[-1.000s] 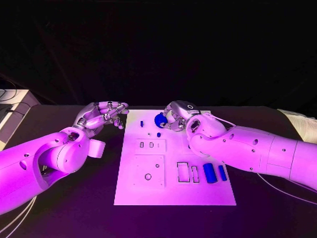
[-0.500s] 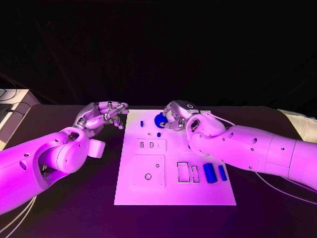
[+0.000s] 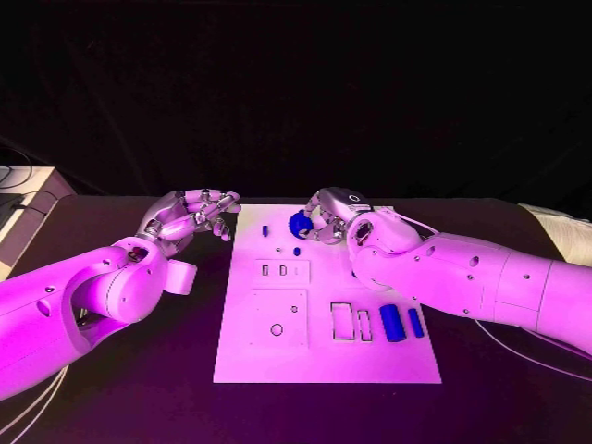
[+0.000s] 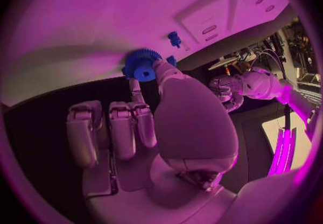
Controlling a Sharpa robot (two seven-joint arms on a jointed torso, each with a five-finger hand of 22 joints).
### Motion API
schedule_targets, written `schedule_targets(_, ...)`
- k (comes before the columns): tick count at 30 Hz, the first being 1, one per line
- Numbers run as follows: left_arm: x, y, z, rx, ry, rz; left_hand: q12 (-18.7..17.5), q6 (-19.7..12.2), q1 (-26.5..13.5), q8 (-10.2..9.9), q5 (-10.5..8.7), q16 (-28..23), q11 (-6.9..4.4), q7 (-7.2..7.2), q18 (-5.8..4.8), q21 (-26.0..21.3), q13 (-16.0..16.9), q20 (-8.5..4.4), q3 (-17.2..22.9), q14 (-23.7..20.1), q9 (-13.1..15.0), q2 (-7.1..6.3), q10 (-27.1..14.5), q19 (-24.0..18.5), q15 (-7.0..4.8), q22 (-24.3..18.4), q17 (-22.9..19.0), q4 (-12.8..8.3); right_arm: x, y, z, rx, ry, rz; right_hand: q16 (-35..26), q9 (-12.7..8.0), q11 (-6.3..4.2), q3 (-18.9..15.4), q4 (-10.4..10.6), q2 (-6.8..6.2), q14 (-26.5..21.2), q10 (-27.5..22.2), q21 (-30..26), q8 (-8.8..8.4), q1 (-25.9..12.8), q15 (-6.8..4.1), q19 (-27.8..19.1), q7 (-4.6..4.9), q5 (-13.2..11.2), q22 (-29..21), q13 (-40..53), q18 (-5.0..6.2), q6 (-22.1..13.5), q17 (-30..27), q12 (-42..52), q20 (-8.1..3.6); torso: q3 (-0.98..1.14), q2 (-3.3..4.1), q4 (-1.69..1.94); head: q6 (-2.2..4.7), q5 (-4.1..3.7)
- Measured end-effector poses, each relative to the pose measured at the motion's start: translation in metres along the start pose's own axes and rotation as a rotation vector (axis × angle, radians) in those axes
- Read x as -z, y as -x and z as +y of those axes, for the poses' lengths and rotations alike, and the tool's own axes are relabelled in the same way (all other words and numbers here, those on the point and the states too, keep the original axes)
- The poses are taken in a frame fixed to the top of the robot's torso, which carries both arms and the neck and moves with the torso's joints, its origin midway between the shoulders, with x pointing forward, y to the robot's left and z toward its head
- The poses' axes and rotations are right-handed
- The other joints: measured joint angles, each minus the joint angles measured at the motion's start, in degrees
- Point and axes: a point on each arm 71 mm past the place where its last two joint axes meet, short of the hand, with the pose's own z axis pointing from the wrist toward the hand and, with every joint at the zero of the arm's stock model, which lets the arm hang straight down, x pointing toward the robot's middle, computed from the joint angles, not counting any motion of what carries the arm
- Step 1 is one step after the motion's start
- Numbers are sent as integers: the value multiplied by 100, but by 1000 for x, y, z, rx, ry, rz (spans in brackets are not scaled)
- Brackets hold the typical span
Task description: Assemble the parts on the task board
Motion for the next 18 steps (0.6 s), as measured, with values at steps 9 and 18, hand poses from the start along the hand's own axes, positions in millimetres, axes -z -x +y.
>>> schedule_targets(9,0,0,0,0,1,0,0,0,-4,0,0,0,21,0,0,0,-1,0,0,0,0,-4,-21,0,0,7,0,0,0,0,0,0,1,0,0,0,0,0,0,38,0,0,0,0,105,0,0,1,0,-1,0,0,-1,0,0,43,-2,0,-1,1,3)
schedule_targets(18,0,0,0,0,2,1,0,0,-4,0,0,0,21,0,0,0,6,0,0,0,-1,-4,-21,0,0,6,0,0,0,0,2,-4,5,-9,0,9,0,321,-32,213,0,0,0,7,304,0,0,-38,-33,-1,-1,1,145,0,0,43,-5,1,0,-1,3)
